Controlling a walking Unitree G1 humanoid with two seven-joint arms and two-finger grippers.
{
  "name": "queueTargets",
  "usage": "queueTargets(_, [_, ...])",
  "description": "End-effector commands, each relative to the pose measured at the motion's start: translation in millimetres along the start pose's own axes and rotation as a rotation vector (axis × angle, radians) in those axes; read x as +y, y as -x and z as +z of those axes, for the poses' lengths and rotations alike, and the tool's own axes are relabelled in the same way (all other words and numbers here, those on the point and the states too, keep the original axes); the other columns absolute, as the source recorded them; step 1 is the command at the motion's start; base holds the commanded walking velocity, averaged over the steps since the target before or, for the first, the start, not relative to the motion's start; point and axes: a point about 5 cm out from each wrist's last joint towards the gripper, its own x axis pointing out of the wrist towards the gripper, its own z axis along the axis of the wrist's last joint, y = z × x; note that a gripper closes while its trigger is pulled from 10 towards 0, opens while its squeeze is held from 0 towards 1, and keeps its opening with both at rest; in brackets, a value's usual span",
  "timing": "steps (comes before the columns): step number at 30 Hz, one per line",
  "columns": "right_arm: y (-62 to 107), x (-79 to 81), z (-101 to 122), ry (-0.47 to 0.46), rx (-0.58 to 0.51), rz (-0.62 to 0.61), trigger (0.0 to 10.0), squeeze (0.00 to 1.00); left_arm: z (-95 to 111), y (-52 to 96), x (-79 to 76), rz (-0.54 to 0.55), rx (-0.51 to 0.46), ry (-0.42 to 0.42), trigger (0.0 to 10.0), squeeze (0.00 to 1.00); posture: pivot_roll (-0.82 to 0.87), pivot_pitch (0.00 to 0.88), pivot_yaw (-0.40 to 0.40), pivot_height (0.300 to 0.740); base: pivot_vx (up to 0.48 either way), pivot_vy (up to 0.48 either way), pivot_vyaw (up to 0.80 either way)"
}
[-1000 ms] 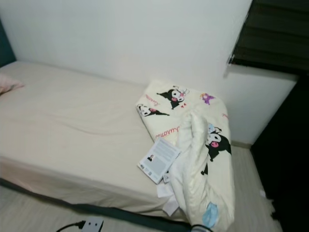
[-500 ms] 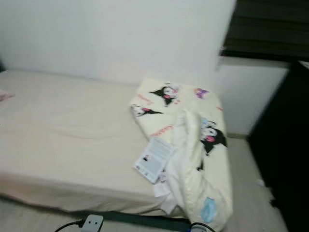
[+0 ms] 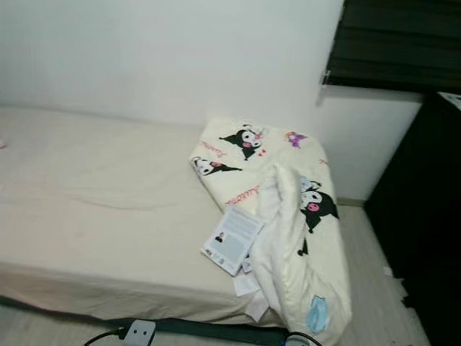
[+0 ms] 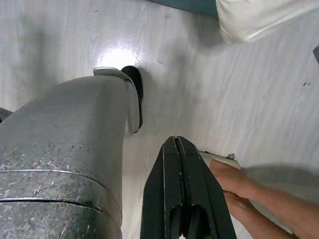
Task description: Clean up the room
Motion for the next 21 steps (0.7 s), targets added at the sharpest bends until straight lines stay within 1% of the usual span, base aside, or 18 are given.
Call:
queueTargets(1, [0.1, -0.1, -1.5, 0.013, 0.002, 0.003, 10.0, 0.00, 0.0, -0.2, -2.8, -0.007, 0.005, -0.013, 10.0, 0.00, -0.02, 0.000, -0.082, 0.740, 0.000, 0.000, 0.00])
queueTargets(7, [0.2, 1.5, -0.4, 0.015, -0.009, 0.032, 10.0, 0.00, 0.0, -0.2, -2.9, -0.008, 0.005, -0.017, 10.0, 0.00, -0.02, 0.000, -0.080, 0.740, 0.000, 0.000, 0.00])
queueTargets(8, [0.2, 2.5, 0.1, 0.027, -0.011, 0.052, 10.0, 0.00, 0.1, -0.2, -2.9, -0.008, 0.005, -0.018, 10.0, 0.00, -0.02, 0.000, -0.083, 0.740, 0.000, 0.000, 0.63])
queueTargets(12, [0.2, 2.9, 0.4, 0.036, -0.011, 0.063, 10.0, 0.00, 0.2, -0.2, -3.0, -0.008, 0.005, -0.021, 10.0, 0.00, -0.01, 0.000, -0.085, 0.740, 0.000, 0.000, 0.72])
queueTargets(21, [0.2, 3.0, -0.1, 0.038, -0.012, 0.061, 10.0, 0.00, -0.3, -0.2, -2.9, -0.009, 0.005, -0.029, 10.0, 0.00, -0.01, 0.000, -0.084, 0.740, 0.000, 0.000, 0.80])
